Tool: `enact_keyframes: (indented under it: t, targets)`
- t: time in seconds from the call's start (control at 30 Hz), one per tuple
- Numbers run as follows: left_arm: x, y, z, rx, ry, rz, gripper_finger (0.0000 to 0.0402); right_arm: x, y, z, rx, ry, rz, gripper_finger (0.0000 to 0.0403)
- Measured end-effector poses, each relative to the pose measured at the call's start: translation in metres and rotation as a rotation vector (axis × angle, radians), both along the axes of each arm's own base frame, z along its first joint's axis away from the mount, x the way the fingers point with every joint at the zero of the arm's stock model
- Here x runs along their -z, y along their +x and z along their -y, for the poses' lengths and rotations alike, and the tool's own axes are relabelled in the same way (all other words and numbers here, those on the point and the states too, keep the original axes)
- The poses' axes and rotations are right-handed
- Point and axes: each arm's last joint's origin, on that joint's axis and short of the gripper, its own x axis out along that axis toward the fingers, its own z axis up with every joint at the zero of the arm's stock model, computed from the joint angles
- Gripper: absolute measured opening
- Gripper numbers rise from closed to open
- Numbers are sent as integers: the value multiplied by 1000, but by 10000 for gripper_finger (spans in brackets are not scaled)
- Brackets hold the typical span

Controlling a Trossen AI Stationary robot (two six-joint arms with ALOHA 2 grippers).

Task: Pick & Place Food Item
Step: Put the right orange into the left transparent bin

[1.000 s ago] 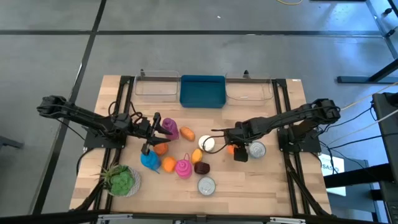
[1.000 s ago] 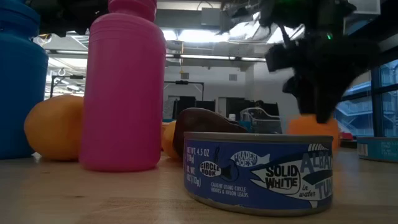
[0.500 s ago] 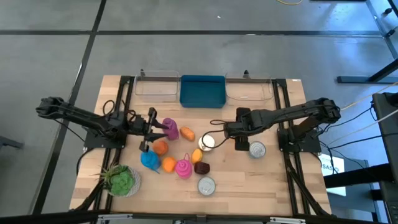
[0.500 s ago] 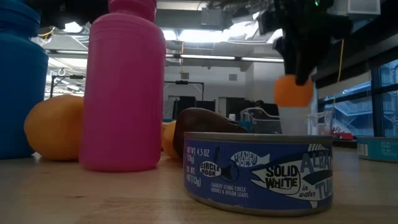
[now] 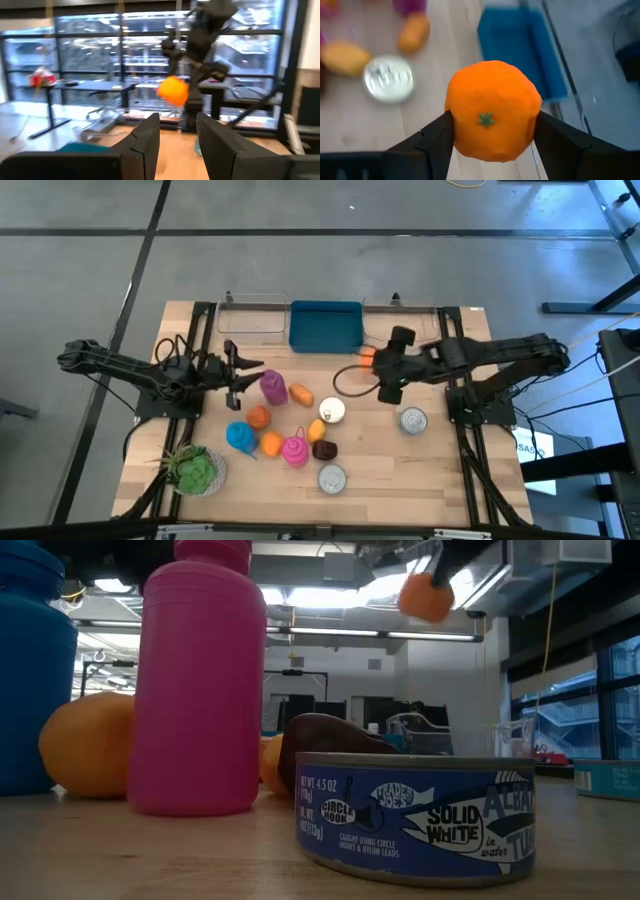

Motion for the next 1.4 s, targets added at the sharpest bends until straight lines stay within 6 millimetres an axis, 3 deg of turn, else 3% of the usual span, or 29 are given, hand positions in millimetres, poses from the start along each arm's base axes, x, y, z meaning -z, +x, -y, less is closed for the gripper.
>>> enact_keyframes:
  t: [0.1, 0.23, 0.33, 0.63, 0.8, 1.0, 1.17, 1.4]
  targets:
    - [0, -1, -1, -35, -46, 6, 123, -14, -1, -1, -39, 3, 145, 234]
    - [0, -1, -1, -13, -96, 21, 128, -14, 8, -4, -121, -28, 260, 234]
    - [0, -1, -1, 9, -144, 36, 141, -4, 21, -7, -180, -42, 310, 234]
    - [2, 3, -2, 131, -384, 96, 219, 51, 59, -16, -283, -87, 373, 235]
    - [2, 9, -9, 180, -482, 127, 249, 56, 77, -21, -394, -159, 409, 236]
    - [-16, 29, -15, 254, -518, 106, 265, 49, 86, -20, -494, -334, 459, 237]
    - [-34, 53, -17, 228, -419, 63, 266, 43, 90, -10, -513, -390, 504, 237]
    - [-41, 88, -20, 191, -298, -23, 267, 40, 91, -5, -532, -452, 505, 238]
